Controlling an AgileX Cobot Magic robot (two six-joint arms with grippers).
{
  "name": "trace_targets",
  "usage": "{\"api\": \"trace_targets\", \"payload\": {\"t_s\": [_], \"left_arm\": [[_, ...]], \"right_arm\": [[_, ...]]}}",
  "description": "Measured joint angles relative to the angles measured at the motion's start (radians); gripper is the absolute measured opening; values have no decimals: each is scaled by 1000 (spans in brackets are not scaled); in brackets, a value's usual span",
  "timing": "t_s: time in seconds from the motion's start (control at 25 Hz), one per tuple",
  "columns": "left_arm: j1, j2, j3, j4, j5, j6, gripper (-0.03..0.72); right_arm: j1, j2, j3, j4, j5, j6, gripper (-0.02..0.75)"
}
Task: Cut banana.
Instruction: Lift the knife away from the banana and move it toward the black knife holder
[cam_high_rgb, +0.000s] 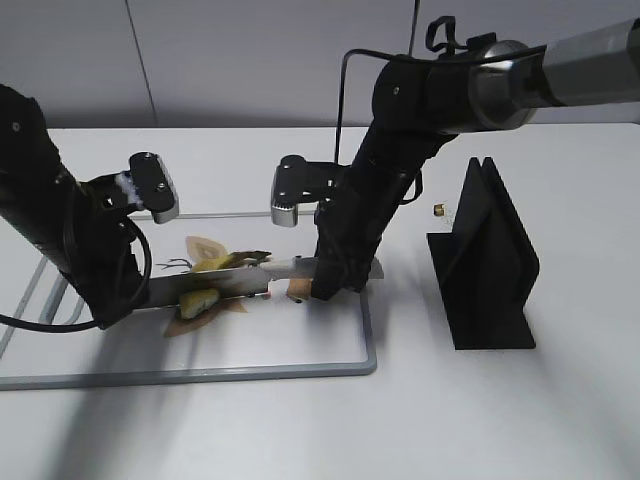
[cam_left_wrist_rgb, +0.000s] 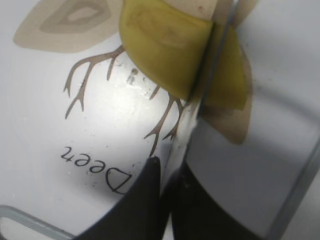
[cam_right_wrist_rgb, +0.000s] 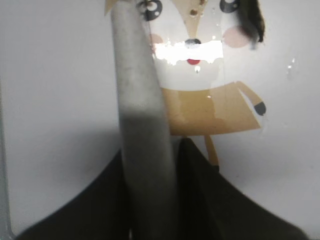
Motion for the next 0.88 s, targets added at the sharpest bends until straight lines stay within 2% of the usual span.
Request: {"api": "trace_targets", "payload": {"t_s": [0.88], "left_arm": [[-2, -222, 10, 24, 87, -9, 29]], "right_arm": [[2, -164, 5, 2, 70, 8, 197]]}}
